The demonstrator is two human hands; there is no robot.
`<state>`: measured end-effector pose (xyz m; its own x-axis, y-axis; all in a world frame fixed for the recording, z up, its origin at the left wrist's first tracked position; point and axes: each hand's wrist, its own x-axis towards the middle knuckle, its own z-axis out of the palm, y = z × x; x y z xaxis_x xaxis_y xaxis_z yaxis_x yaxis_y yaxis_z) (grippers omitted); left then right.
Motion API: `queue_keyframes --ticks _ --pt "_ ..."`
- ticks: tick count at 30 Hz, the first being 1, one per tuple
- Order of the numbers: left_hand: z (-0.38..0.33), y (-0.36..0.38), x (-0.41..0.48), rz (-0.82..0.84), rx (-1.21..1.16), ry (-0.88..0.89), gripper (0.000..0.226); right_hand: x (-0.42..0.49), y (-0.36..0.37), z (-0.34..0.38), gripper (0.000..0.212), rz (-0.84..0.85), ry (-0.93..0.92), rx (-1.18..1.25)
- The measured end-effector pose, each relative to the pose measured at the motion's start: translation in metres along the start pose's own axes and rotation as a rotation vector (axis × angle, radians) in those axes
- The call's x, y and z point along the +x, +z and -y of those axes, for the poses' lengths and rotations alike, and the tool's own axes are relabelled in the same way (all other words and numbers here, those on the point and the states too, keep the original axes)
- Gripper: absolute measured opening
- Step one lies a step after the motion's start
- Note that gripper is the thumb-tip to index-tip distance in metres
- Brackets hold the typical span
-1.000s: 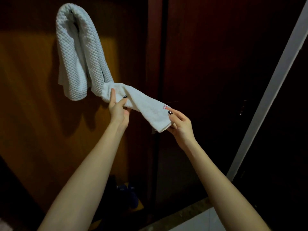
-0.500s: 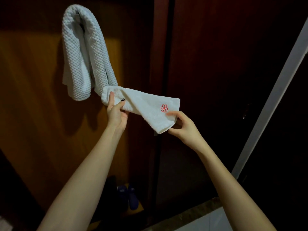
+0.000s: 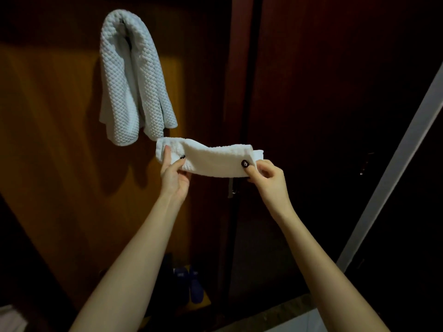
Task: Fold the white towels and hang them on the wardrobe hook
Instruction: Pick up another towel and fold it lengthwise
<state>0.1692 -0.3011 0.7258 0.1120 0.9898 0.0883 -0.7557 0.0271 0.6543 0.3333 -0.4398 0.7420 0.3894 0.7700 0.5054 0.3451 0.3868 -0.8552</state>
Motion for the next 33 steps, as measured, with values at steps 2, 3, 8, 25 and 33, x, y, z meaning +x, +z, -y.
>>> queue_keyframes --ticks 2,3,8,25,33 --pt "0.001 -0.001 -0.002 0.005 -0.046 -0.008 0.073 0.003 0.002 -0.005 0.042 -0.082 0.008 0.045" --pt "0.001 -0.002 -0.003 0.013 -0.068 -0.008 0.073 0.004 0.002 -0.007 0.044 -0.112 0.011 0.073" --pt "0.003 -0.007 0.0 0.046 -0.089 0.001 0.076 0.005 -0.002 -0.009 0.012 -0.059 0.036 0.208" --pt "-0.017 -0.039 0.01 -0.031 0.1 0.027 0.053 0.02 -0.025 -0.015 0.022 -0.216 -0.112 0.018" --pt "-0.079 -0.053 0.021 0.181 0.278 0.021 0.053 0.056 -0.015 -0.005 0.021 -0.196 -0.141 0.01"
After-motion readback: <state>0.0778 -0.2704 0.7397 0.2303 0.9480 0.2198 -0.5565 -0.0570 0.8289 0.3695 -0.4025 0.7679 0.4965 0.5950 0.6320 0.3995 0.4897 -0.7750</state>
